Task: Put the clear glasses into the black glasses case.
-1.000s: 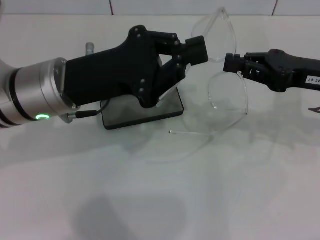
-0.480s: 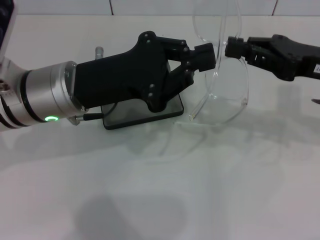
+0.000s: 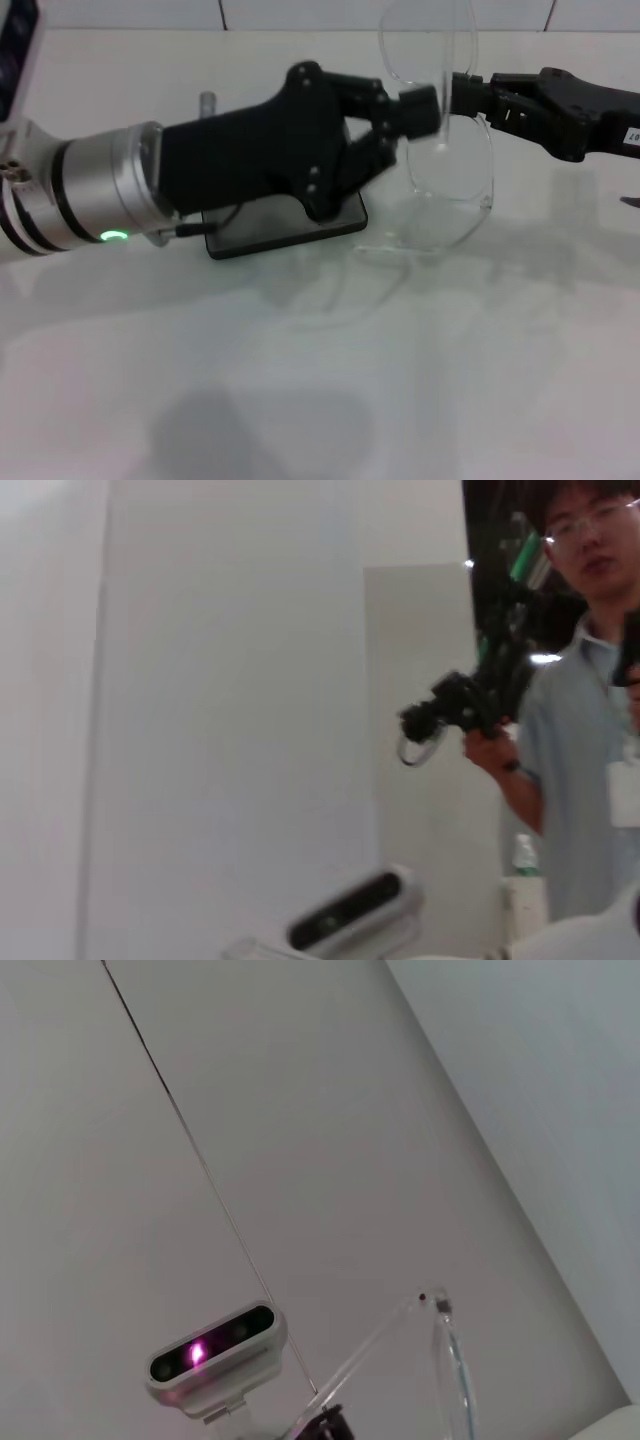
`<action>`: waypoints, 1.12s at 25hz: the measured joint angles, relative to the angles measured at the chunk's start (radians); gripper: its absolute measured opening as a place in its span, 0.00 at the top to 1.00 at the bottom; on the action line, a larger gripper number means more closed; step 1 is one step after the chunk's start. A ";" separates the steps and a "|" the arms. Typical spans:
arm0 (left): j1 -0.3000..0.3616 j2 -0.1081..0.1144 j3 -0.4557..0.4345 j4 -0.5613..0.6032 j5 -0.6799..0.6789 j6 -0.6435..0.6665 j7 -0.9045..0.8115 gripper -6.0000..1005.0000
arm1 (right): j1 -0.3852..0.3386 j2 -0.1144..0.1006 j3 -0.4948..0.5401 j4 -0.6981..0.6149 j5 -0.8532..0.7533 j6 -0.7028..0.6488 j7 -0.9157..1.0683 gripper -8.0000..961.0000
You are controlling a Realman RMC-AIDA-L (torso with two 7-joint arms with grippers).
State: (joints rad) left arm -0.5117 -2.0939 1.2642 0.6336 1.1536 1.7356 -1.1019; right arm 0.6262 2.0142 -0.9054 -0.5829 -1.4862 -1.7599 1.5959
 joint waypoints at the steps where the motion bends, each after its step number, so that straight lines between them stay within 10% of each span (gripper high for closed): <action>1: 0.005 0.001 -0.008 -0.003 -0.013 -0.006 0.005 0.94 | 0.000 0.000 0.000 0.000 0.000 0.000 0.000 0.92; 28: -0.012 0.003 0.079 -0.005 -0.082 -0.021 0.087 0.95 | 0.021 0.005 -0.017 0.015 -0.004 -0.003 -0.001 0.92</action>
State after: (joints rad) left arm -0.5235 -2.0910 1.3434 0.6290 1.0720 1.7151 -1.0144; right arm 0.6473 2.0195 -0.9220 -0.5675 -1.4905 -1.7624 1.5953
